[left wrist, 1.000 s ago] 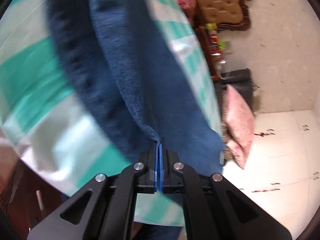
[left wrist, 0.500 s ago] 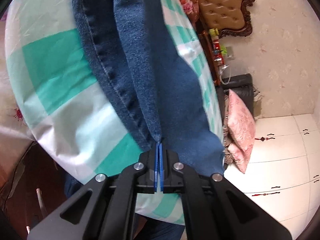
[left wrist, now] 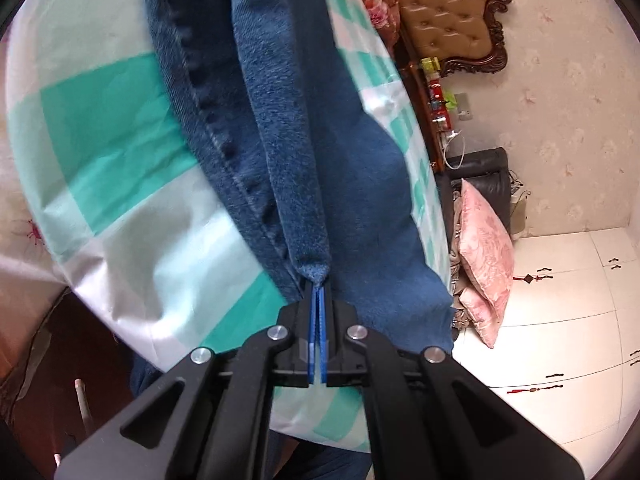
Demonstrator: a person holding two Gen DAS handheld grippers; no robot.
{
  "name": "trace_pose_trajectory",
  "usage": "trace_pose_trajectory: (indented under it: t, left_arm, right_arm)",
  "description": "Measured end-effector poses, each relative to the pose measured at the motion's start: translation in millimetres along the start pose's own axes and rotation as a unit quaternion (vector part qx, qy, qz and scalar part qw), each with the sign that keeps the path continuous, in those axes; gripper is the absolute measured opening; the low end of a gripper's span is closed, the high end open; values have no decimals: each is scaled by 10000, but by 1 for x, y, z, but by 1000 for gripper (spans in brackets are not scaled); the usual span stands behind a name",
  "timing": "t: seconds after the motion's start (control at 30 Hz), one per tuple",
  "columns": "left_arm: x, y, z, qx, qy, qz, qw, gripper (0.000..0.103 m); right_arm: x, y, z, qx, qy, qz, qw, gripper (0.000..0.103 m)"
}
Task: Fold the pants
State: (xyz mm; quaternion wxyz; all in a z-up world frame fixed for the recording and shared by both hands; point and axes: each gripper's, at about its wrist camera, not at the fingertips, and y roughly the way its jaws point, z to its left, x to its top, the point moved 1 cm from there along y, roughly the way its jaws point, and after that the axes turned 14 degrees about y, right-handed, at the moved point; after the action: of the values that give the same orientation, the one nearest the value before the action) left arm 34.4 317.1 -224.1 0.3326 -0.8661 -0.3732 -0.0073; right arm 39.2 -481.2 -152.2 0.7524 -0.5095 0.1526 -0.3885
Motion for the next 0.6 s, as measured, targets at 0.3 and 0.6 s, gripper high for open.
trace_pose_trajectory:
  t: [0.3, 0.6]
  left_arm:
    - [42, -30, 31, -14, -186, -730, 9972, 22]
    - [106, -51, 61, -122, -480, -1113, 9925, 21]
  right_arm:
    - [-5, 12, 4, -371, -236, -236, 9988, 11]
    - [-8, 10, 0, -387, -176, -292, 9987, 6]
